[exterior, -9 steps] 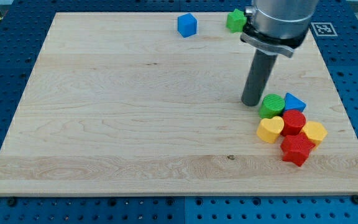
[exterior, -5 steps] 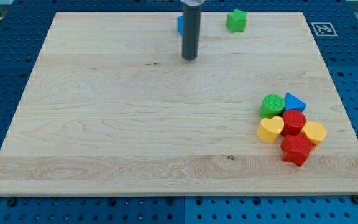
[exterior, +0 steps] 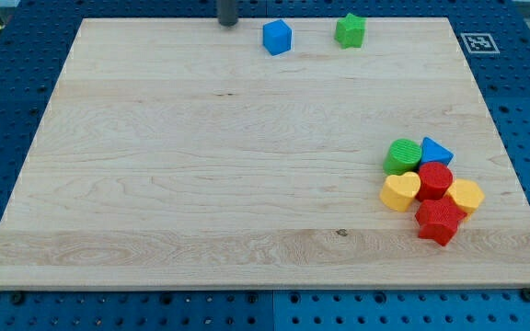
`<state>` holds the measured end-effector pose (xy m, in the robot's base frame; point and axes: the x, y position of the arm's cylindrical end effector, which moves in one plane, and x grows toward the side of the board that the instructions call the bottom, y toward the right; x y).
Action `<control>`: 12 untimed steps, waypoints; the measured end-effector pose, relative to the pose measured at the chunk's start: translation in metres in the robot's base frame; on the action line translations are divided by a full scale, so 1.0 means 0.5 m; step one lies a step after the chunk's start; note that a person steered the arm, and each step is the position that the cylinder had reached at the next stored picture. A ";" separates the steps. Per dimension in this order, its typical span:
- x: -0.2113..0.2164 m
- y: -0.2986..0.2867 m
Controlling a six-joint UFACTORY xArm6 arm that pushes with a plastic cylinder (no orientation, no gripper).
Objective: Move the blue cube towards group of blocks
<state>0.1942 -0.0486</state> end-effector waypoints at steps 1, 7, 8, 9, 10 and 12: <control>0.005 0.073; 0.189 0.156; 0.240 0.192; 0.295 0.234; 0.348 0.280; 0.415 0.425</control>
<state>0.4016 0.1637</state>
